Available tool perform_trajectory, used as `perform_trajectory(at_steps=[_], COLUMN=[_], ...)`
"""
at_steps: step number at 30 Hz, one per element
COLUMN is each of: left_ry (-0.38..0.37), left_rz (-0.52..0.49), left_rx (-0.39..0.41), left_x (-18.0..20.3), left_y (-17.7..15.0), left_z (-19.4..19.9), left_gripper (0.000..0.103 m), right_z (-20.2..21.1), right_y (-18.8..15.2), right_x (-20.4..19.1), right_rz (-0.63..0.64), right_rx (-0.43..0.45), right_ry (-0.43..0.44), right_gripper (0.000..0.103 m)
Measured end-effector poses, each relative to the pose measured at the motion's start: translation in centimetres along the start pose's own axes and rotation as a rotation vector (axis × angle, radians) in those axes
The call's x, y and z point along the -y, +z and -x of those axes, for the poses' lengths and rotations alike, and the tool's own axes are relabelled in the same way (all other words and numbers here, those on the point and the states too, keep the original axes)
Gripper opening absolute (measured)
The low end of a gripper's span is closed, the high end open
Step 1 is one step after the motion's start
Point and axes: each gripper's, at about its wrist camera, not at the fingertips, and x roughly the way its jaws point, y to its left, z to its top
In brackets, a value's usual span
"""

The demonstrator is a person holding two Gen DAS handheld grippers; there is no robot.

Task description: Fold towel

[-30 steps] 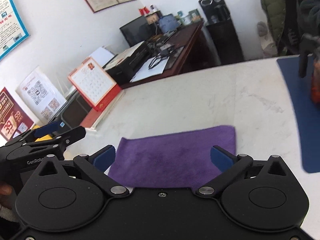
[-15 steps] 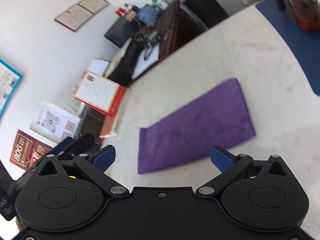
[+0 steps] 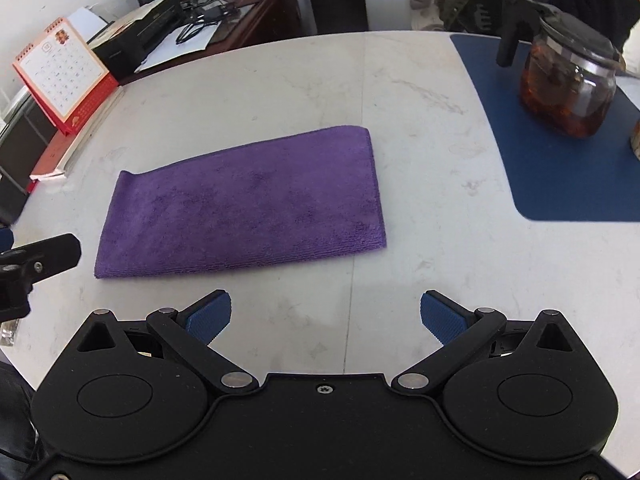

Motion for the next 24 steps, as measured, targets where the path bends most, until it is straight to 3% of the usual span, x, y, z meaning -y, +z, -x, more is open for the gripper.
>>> perform_trajectory(at_steps=[10,24], left_ry=[-0.001,-0.015], left_rz=[0.006,-0.01], left_rx=[-0.023,-0.048], left_x=[-0.6,-0.6], left_y=[0.7,1.5], left_z=[-1.3,-2.9], left_gripper=[0.102,0.102], right_z=[-0.2,-1.6], right_y=[1.1,1.9], right_x=[-2.0,-2.5], right_rz=[0.08,0.091], right_rx=[0.0,-0.027], right_ry=[-0.004,-0.007], right_gripper=[0.103,0.103])
